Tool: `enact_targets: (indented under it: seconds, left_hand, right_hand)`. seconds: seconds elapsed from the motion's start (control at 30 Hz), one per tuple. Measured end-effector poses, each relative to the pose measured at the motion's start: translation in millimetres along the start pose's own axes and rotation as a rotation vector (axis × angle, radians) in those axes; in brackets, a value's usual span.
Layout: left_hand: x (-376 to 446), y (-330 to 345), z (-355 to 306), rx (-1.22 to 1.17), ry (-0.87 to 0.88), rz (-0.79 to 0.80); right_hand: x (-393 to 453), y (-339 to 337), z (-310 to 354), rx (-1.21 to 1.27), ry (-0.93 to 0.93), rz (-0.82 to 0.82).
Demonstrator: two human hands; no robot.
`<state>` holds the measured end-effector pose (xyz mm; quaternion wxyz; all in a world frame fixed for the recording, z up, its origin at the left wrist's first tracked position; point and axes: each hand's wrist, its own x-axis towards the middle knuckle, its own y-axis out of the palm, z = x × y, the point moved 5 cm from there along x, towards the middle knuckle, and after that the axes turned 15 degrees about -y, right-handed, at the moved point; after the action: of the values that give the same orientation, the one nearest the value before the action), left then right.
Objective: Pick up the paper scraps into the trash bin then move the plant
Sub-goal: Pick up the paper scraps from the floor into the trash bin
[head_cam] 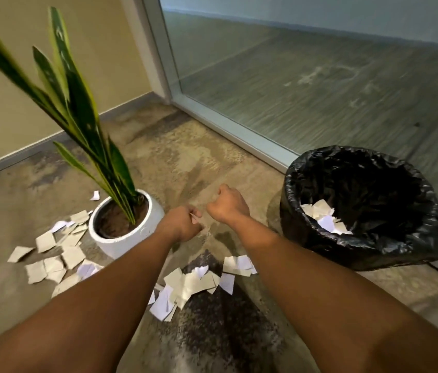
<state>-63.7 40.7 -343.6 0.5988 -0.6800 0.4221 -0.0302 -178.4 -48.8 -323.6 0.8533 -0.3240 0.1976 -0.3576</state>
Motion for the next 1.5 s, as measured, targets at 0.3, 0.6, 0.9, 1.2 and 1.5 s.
enact_targets:
  seconds: [0.3, 0.6, 0.9, 1.2, 1.5]
  left_hand:
    - [-8, 54, 49, 0.053, -0.149, 0.189]
    - [-16, 99, 107, 0.322, -0.206, 0.268]
    - [-18, 108, 125, 0.484, -0.076, 0.122]
    - [-11, 109, 148, 0.191, -0.145, 0.276]
    - [-2, 110, 142, 0.177, -0.185, 0.354]
  right_hand:
    - [-16, 79, -34, -0.158, -0.056, 0.312]
    - [-28, 147, -52, -0.389, -0.212, 0.589]
    - [-47, 178, -63, -0.610, -0.362, 0.681]
    - [-50, 187, -61, -0.545, -0.255, 0.675]
    - [-60, 183, -64, -0.513, -0.192, 0.600]
